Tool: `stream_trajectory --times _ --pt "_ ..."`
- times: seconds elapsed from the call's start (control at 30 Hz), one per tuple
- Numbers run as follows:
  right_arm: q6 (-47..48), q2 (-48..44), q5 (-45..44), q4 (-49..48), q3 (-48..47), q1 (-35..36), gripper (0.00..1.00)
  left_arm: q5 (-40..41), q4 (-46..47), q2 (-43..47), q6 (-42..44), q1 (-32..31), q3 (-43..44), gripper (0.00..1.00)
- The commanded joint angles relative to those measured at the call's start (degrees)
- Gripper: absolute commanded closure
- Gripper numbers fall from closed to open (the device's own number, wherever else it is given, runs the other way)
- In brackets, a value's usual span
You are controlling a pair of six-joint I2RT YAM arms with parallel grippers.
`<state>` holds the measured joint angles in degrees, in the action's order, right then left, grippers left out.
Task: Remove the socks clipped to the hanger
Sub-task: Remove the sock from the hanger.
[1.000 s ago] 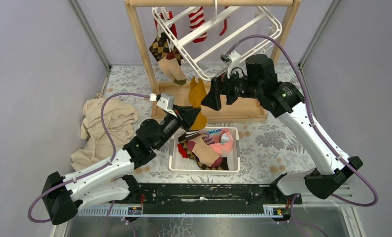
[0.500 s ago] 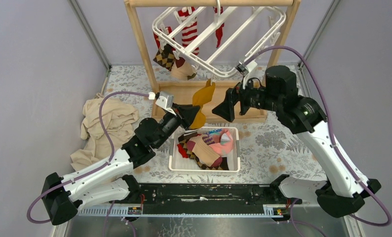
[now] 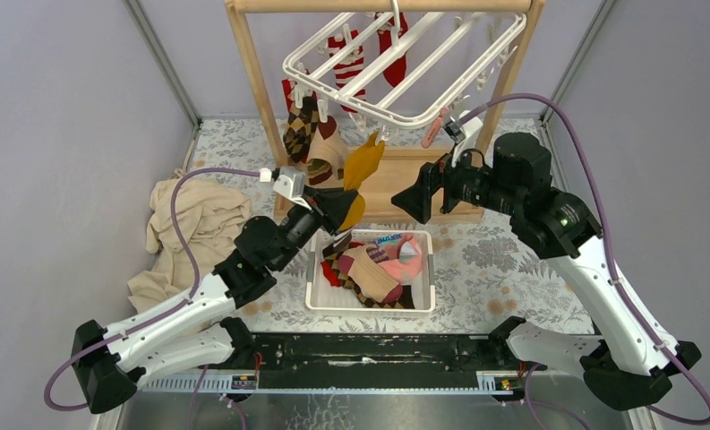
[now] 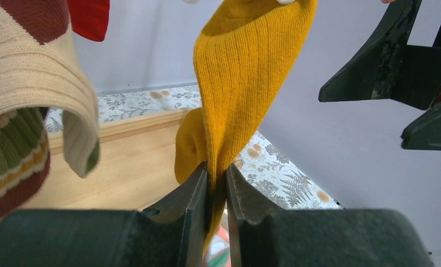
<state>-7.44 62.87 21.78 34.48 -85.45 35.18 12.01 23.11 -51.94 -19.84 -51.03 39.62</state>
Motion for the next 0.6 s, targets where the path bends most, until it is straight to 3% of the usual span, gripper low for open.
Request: stream_trajectory --times 0.0,0.3,0.57 --pt "-2.41 -4.44 -7.03 -7.97 3.93 -0.05 0.02 1.22 0.7 0.34 1.37 -0.45 1.47 0.76" --pt "-2.94 -16.38 -13.47 -14.79 13.94 -0.06 0.08 0.02 2.73 -2.76 0.9 -0.43 2.03 0.76" --pt "-4.74 -20.19 -15.26 -16.0 16.26 -0.03 0.2 -1.38 4.35 -6.42 0.15 -0.41 3.27 0.76"
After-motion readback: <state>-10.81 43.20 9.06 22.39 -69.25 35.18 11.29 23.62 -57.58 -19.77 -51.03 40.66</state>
